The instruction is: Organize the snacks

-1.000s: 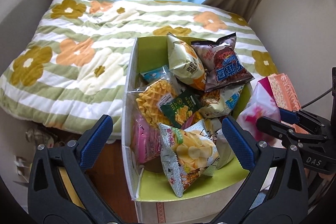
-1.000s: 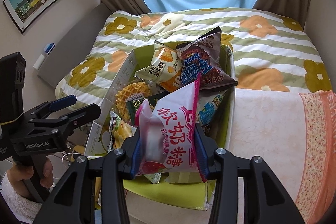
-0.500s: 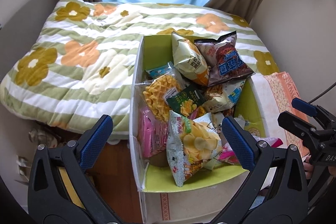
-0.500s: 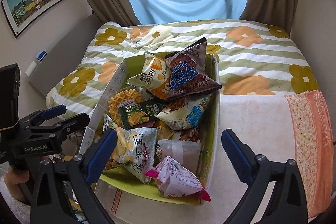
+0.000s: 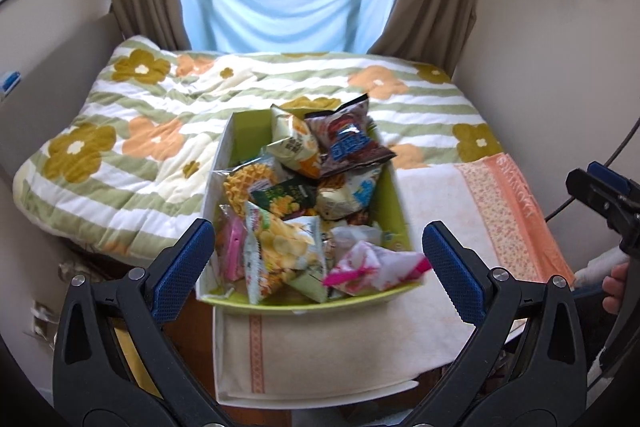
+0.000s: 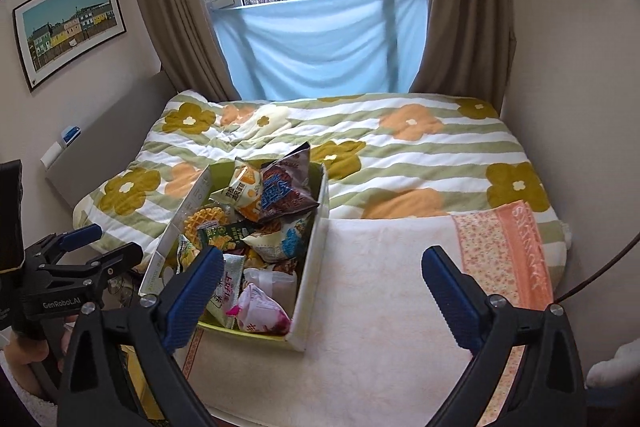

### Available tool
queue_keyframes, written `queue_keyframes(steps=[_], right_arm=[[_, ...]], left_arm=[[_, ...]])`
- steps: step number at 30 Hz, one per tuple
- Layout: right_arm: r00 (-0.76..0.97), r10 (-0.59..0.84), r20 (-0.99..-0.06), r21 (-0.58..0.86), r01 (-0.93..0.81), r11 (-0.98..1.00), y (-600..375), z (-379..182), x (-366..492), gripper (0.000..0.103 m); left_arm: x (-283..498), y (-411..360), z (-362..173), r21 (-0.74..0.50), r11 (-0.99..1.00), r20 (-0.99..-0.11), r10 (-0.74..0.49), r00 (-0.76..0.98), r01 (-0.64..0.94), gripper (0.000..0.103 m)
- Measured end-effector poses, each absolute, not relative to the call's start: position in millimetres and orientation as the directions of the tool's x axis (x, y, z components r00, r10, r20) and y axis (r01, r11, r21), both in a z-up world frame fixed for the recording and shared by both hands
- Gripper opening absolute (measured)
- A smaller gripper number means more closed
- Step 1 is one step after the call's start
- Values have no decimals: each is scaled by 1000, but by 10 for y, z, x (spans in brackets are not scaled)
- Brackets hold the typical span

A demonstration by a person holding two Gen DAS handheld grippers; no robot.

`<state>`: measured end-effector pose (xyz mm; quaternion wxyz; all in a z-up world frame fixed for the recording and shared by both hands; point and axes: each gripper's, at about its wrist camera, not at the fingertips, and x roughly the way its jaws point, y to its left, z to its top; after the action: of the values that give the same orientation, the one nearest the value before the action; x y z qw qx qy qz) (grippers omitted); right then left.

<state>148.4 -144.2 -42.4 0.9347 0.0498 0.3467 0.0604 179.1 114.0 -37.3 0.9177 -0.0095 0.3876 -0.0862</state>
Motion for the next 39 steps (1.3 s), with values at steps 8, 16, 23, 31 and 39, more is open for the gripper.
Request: queue_keyframes(steps=[8,16,23,31,39], right_arm=[[808,58,-586,56,-30,998,-1654,-200,843,99],[830,0,-558,42,28,999,-1654,-260,409,102],[833,-15,-553,39,44,998,-1639,-304,255,102],[839,-26,-543,26,48,999,-1636,-292,150,102],[841,-26,-540,30,50,998,-1653,-294,139,102]], left_arm=[[980,924,-85,-84,990,-606,-144,782,117,103],[466,871,1,-36,993,-560,-110,821,108,103],[278,910,14,-41,994,-543,-110,832,104,103],[222,904,62,-48,993,-522,-117,845,109,103],[229,885,68,-48,993,-517,-118,848,109,103]])
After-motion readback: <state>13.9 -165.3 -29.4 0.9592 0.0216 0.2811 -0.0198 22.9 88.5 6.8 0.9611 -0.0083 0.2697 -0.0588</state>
